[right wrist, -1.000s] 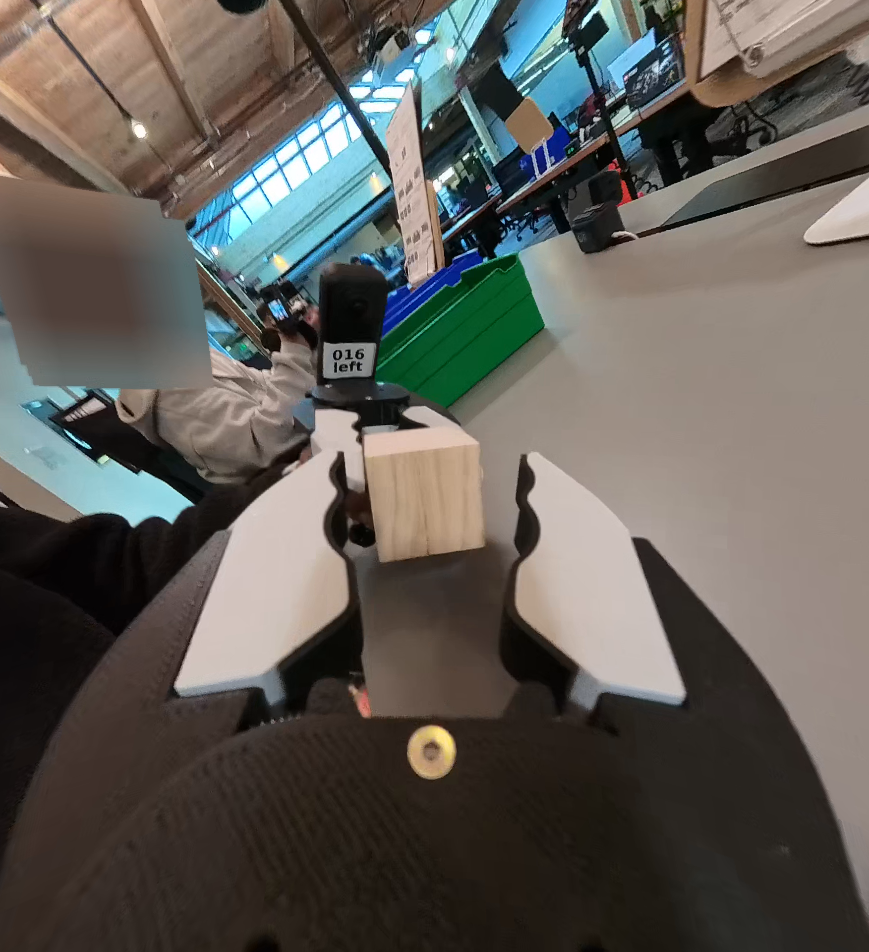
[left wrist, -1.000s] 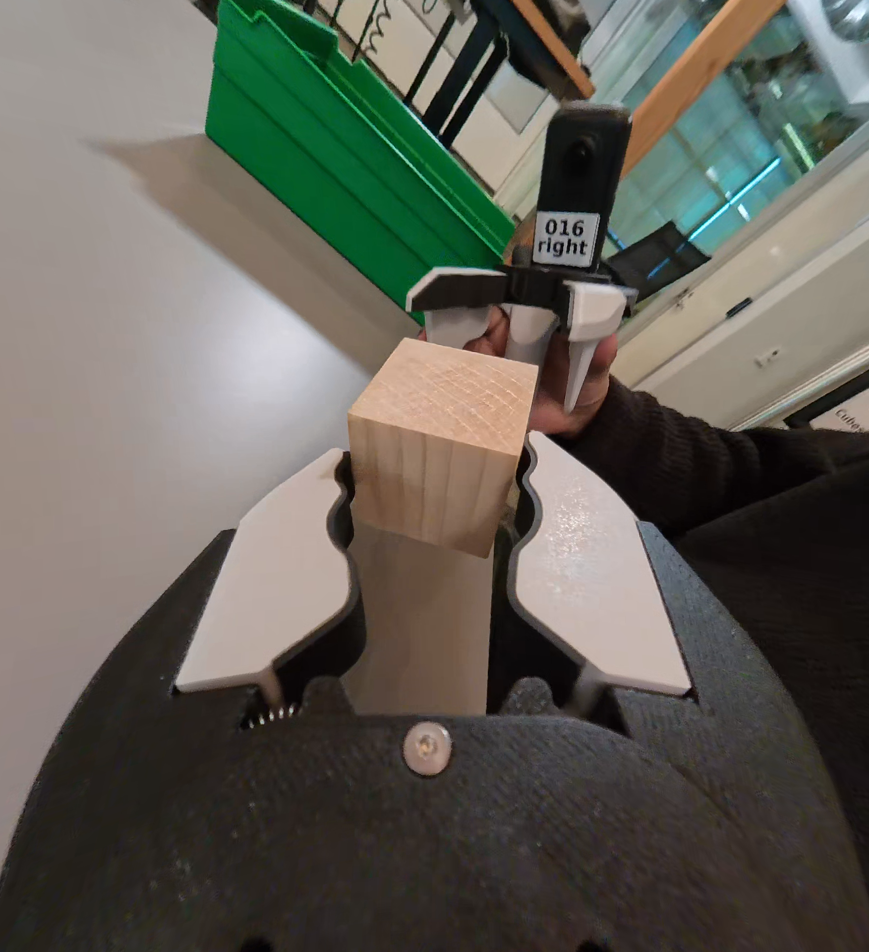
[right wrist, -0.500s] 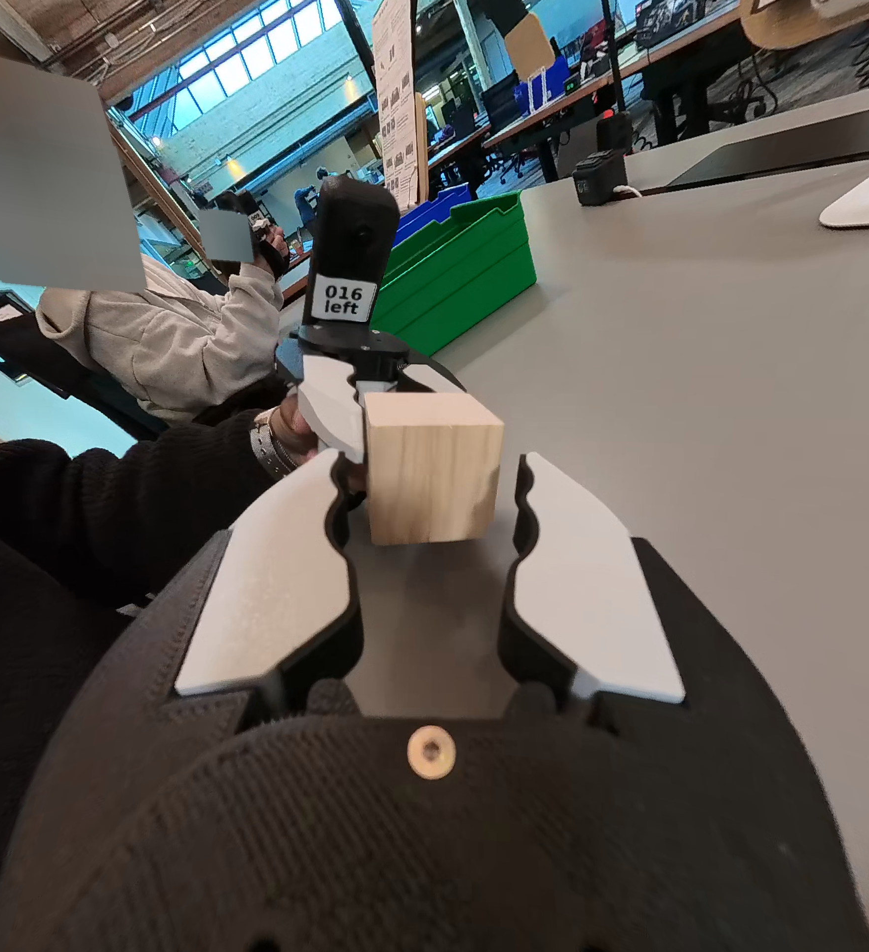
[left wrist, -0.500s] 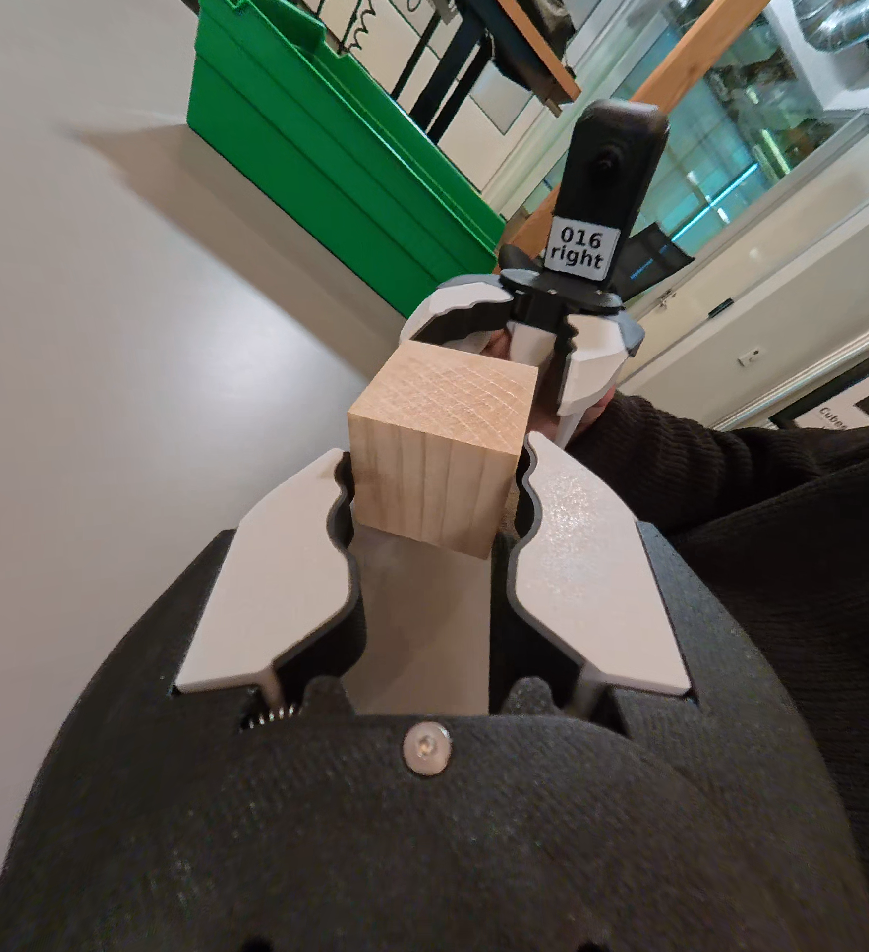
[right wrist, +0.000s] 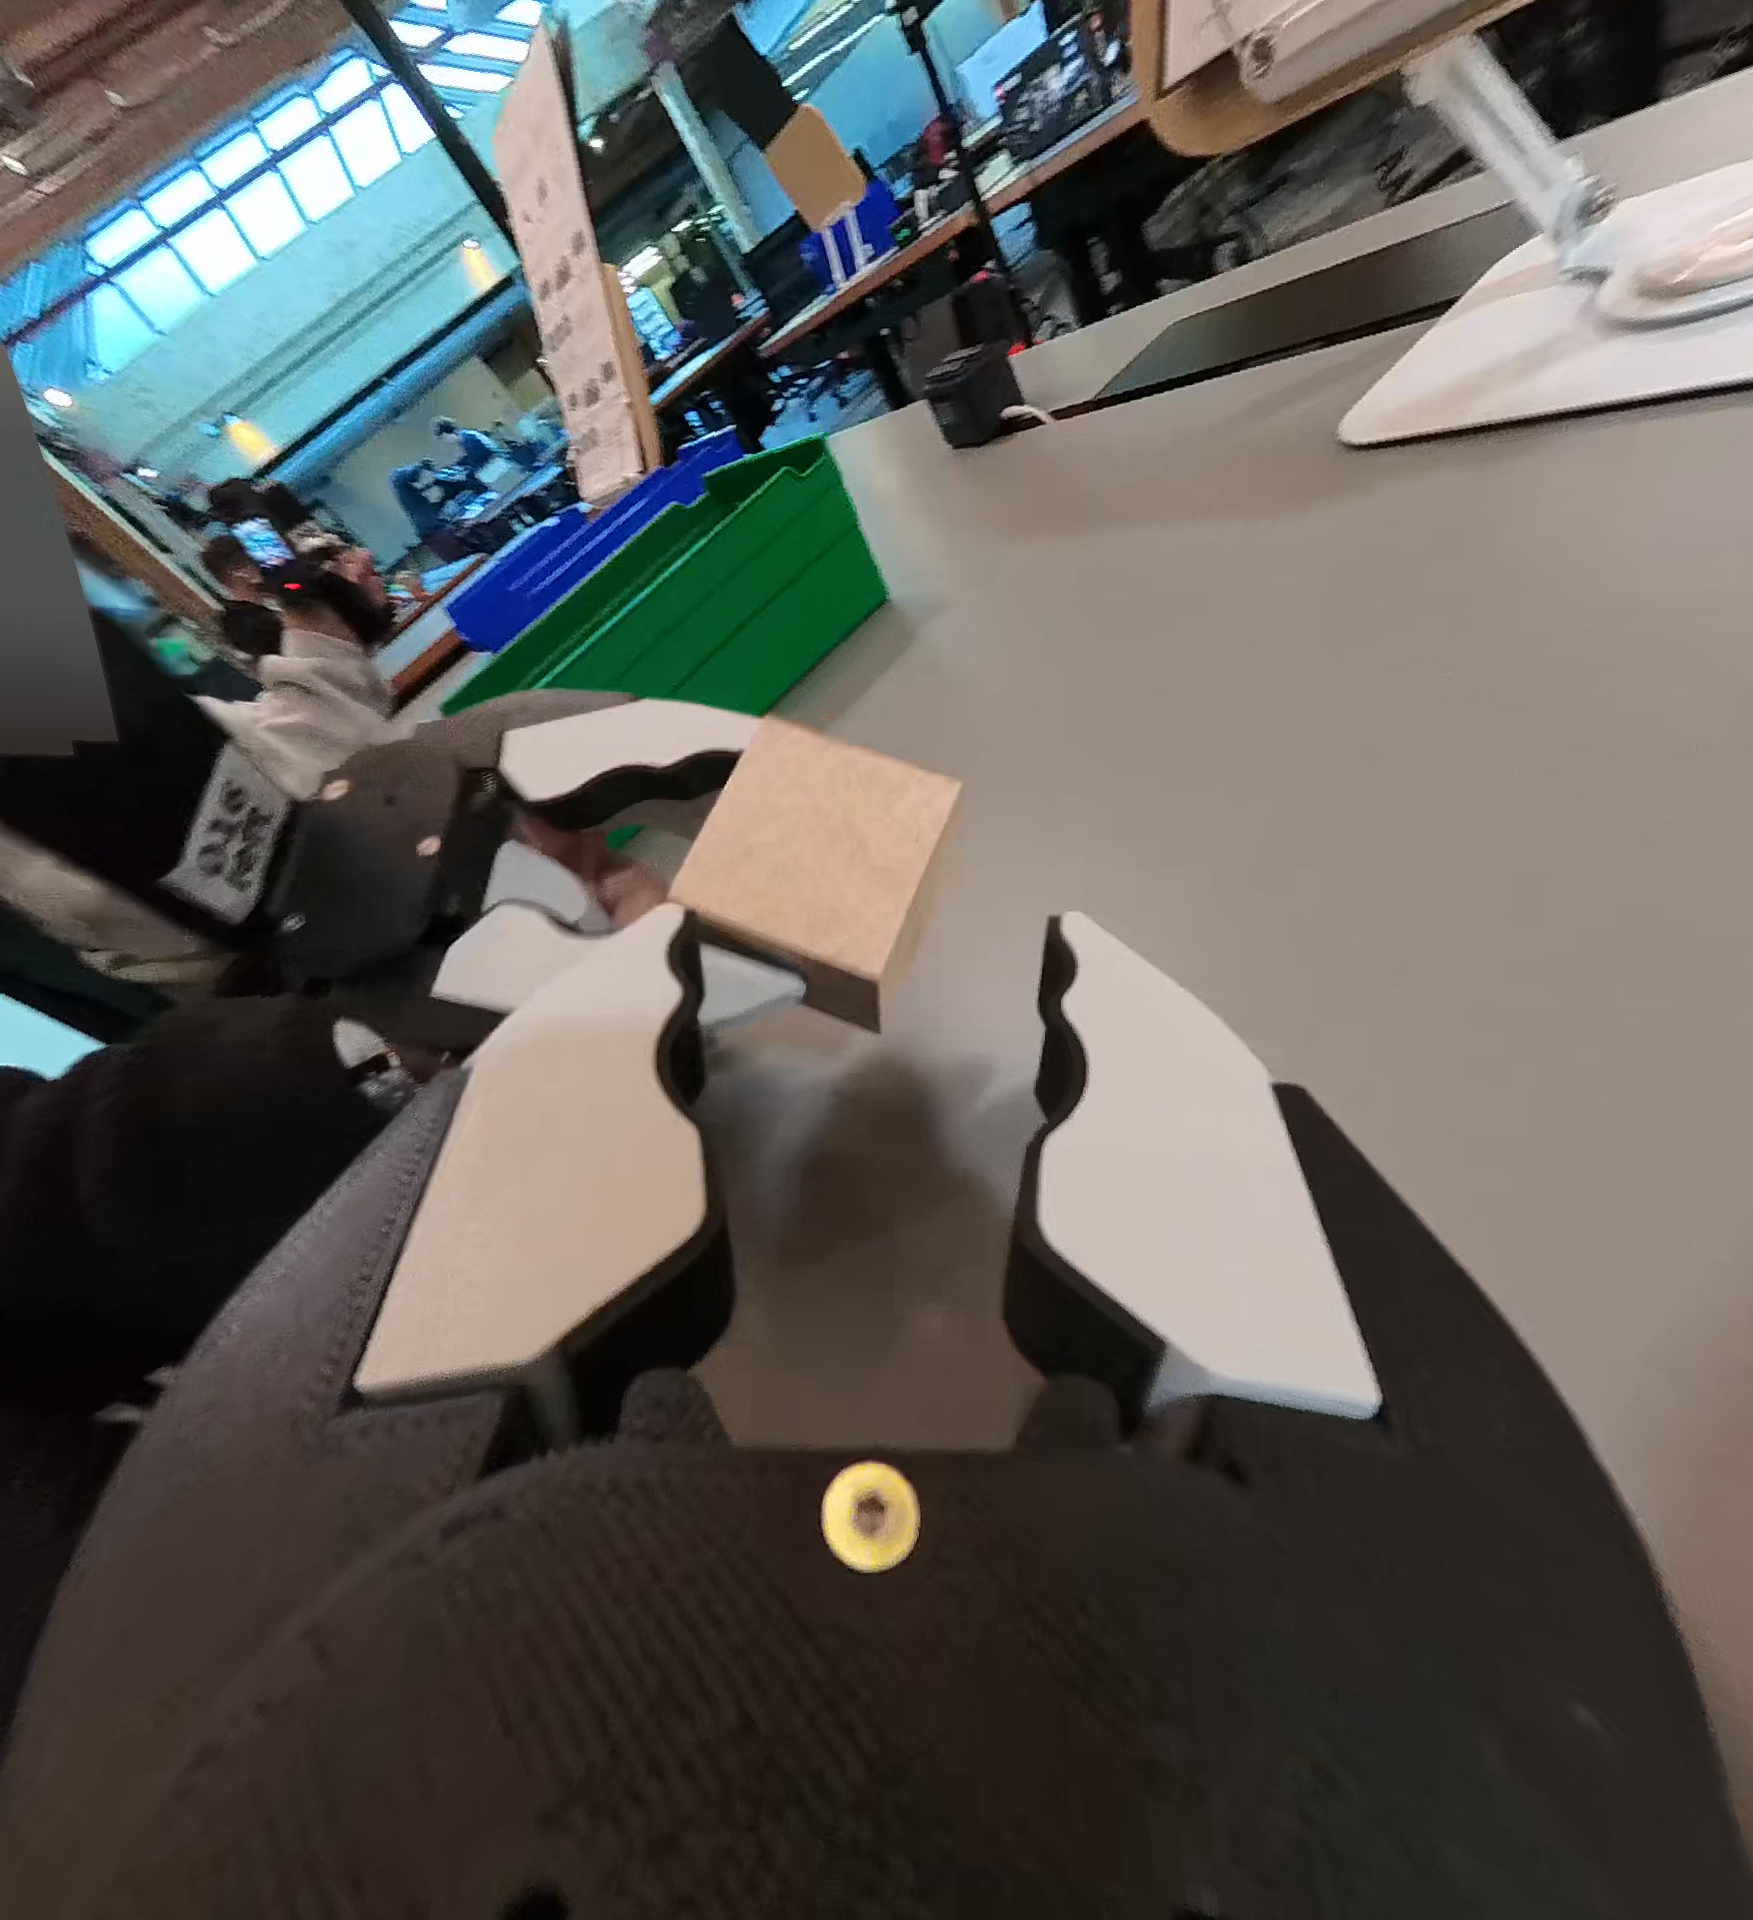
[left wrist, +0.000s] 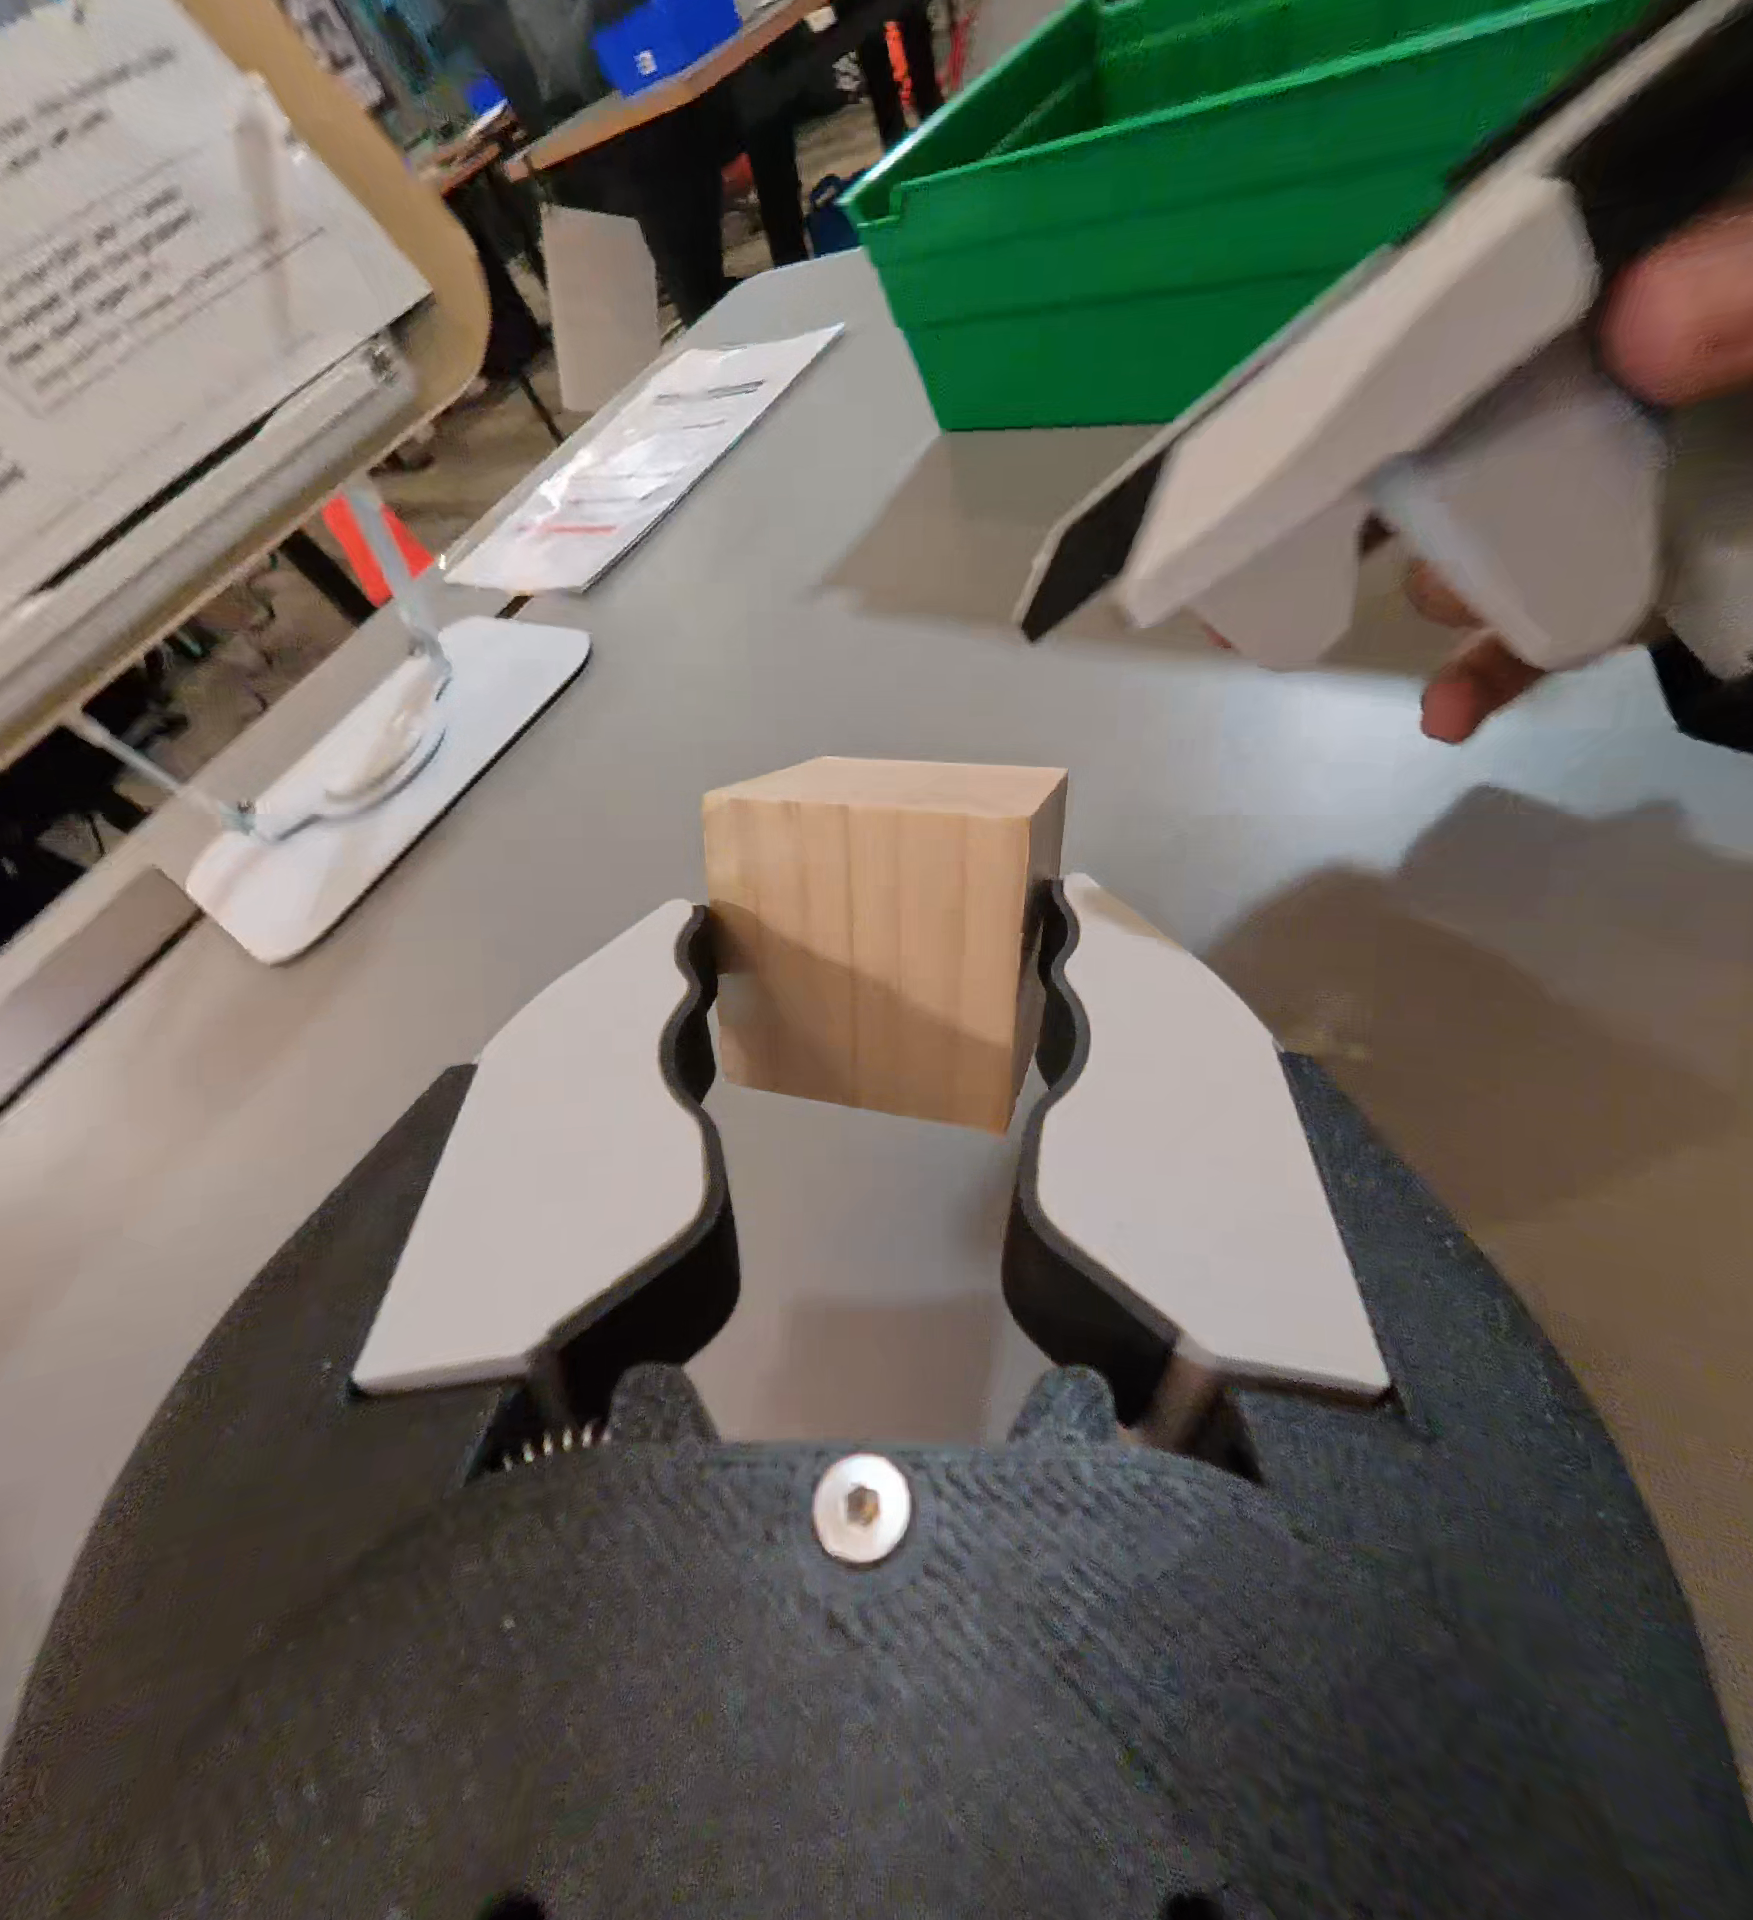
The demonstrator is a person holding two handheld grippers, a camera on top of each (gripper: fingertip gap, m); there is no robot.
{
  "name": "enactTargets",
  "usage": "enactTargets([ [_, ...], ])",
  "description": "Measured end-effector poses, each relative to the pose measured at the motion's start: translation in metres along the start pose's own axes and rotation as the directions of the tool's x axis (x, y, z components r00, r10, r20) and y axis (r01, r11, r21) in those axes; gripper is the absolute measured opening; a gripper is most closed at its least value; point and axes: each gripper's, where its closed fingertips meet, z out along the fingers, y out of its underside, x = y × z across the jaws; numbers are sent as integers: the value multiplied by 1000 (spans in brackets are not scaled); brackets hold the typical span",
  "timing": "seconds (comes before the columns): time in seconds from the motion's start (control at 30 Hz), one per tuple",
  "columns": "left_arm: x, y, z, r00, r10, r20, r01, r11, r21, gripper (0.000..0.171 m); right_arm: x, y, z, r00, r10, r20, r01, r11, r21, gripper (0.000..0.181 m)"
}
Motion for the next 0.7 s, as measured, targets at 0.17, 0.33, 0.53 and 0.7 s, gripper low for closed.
enactTargets([
  [0.17,27,-5,6,992,122,-31,-122,992,-6,62,-2,12,4,1000,22,22,-20,997,-70,67],
  [0.33,32,-3,7,957,289,25,-287,957,-42,62,-9,27,10,996,75,53,-67,987,-145,73],
  [0.53,37,-1,10,947,320,33,-319,947,-46,62,-5,37,11,998,56,5,-54,978,-203,57],
  [0.7,37,-14,7,966,252,57,-255,966,41,66,-8,29,7,980,190,61,-176,966,-187,56],
])
